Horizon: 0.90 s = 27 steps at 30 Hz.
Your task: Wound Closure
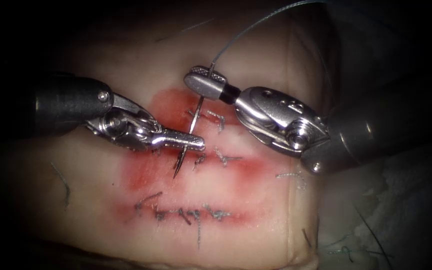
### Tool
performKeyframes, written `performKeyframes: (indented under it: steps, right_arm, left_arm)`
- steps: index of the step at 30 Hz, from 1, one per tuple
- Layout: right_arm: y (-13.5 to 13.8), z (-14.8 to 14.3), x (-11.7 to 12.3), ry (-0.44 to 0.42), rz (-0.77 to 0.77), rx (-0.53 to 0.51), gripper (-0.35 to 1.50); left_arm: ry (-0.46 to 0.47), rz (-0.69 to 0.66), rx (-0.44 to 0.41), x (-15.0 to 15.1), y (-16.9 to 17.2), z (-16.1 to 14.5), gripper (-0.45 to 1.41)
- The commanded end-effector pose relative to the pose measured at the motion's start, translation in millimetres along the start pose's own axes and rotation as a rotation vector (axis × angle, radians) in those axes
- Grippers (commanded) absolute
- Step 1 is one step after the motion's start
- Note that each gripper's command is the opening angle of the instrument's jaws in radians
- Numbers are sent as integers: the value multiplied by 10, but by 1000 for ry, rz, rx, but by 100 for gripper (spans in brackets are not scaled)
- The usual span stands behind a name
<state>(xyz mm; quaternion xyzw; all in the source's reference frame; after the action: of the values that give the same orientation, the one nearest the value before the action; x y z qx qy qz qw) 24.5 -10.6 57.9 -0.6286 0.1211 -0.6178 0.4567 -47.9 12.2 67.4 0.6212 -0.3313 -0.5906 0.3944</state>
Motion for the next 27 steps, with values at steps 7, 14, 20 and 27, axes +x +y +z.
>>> performKeyframes:
  steps: [7, 14, 20, 27]
  right_arm:
    - [-3, 1, 4, -7, -7, 7, -35]
    - [-52, -27, -8, -6, -83, 15, -35]
    - [-110, -63, -48, -15, -135, 29, -35]
    - [-144, -93, -74, -72, -100, 11, -35]
  left_arm:
    - [-5, 236, 10, -29, -4, 3, 89]
    - [-109, 609, 25, -63, -25, -33, 76]
    - [-112, 710, 60, -73, -40, -59, 98]
    - [-159, 785, -13, -88, -18, -60, 135]
